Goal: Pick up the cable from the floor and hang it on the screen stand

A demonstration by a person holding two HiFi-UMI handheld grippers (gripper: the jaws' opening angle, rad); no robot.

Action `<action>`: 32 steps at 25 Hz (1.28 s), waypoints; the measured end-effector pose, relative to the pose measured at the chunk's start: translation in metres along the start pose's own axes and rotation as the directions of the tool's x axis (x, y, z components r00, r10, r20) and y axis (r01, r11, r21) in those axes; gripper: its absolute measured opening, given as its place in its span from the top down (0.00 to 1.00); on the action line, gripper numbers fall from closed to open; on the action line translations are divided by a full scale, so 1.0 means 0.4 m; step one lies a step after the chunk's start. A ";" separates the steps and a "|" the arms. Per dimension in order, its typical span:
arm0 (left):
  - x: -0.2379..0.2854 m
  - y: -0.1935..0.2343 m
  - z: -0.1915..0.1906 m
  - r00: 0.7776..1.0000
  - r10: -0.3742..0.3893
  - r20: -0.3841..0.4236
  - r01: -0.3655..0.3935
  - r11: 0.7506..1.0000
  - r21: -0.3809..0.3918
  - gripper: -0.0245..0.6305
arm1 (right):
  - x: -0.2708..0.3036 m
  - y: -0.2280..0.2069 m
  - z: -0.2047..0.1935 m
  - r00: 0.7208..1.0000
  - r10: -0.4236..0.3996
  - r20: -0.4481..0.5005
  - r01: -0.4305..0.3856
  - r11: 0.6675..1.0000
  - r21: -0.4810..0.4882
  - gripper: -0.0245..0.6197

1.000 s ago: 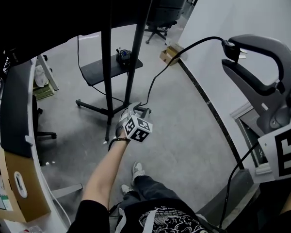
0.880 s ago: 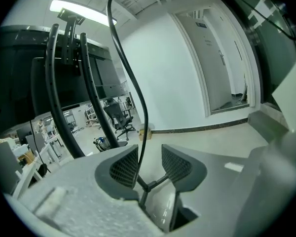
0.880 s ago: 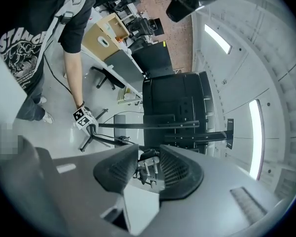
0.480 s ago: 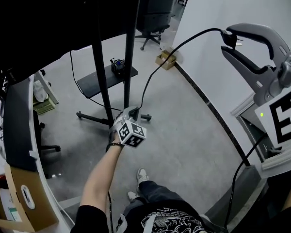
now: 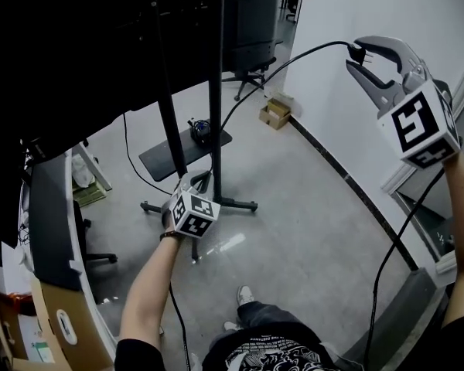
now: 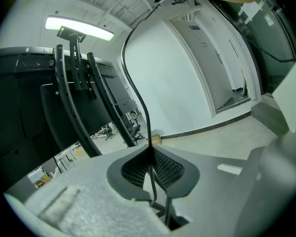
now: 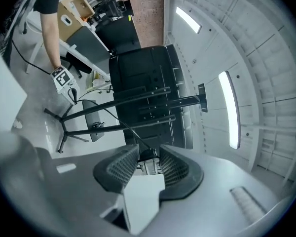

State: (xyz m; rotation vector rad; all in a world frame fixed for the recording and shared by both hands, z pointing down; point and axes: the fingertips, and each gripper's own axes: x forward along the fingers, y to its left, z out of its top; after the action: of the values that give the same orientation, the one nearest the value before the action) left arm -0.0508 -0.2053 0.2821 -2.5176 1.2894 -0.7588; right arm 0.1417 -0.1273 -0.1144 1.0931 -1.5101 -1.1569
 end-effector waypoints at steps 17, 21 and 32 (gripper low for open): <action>-0.239 0.526 0.270 0.942 0.316 0.110 -0.315 0.949 -0.026 0.94 | 0.193 -0.144 0.007 0.964 -0.246 0.095 0.229 0.960 0.161 0.75; -0.268 0.613 0.351 0.917 0.382 0.114 -0.383 0.924 -0.015 0.94 | 0.269 -0.180 0.010 0.951 -0.277 0.140 0.249 0.949 0.192 0.75; -0.221 0.847 0.525 0.856 0.513 0.056 -0.514 0.858 0.002 0.94 | 0.588 -0.302 0.021 0.898 -0.327 0.295 0.235 0.922 0.309 0.75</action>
State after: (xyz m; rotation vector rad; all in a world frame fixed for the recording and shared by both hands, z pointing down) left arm -0.2166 -0.3449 -0.0640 -2.0030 1.8118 -0.5641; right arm 0.1027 -0.3742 -0.2004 1.3838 -1.8615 -1.4319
